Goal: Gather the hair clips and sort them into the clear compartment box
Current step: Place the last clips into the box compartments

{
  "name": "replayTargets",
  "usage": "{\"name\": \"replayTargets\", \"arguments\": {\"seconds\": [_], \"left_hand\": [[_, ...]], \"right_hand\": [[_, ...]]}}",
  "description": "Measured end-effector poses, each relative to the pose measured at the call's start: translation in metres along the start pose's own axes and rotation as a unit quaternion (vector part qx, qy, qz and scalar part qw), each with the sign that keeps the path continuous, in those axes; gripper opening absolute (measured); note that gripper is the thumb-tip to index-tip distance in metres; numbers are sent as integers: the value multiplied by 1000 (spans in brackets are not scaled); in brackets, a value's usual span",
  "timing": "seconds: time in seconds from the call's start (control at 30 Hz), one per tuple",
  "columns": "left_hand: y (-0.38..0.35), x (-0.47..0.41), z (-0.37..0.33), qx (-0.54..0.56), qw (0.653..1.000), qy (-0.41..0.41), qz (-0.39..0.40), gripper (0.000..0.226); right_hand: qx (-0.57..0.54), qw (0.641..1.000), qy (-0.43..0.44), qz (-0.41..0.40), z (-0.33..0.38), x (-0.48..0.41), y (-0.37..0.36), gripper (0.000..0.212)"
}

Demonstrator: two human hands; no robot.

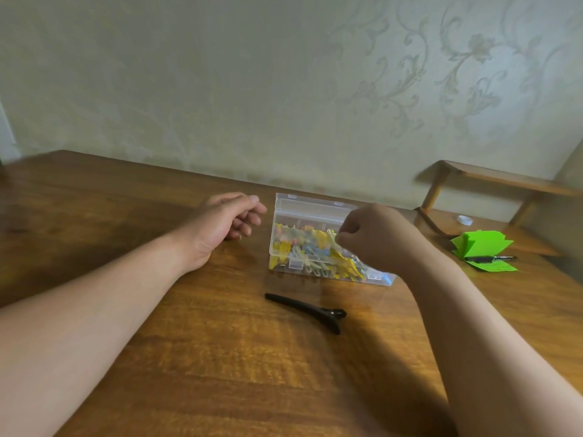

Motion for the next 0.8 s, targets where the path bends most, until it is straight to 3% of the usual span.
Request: {"name": "replayTargets", "arguments": {"seconds": [0.1, 0.23, 0.53, 0.67, 0.8], "left_hand": [[2, 0, 0, -3, 1000, -3, -8, 33], [2, -2, -1, 2, 1000, -4, -10, 33], [0, -3, -1, 16, 1000, -3, -14, 39], [1, -1, -2, 9, 1000, 2, -10, 33], [0, 0, -4, 16, 1000, 7, -11, 37]], "right_hand": [[-35, 997, 63, 13, 19, 9, 12, 11], [-31, 977, 191, 89, 67, 32, 11, 9], [40, 948, 269, 168, 114, 61, -14, 22], [-68, 948, 288, 116, 117, 59, 8, 23], [-300, 939, 165, -31, 62, 34, 59, 7]]}}
Point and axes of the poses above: each hand's wrist, its own x-axis away from the middle knuckle, its own y-axis out of the back of the hand, z = x × y, the point moved 7 cm from there along -x, towards the middle knuckle, and after that the axes turned 9 degrees about x, right-handed, at the moved point
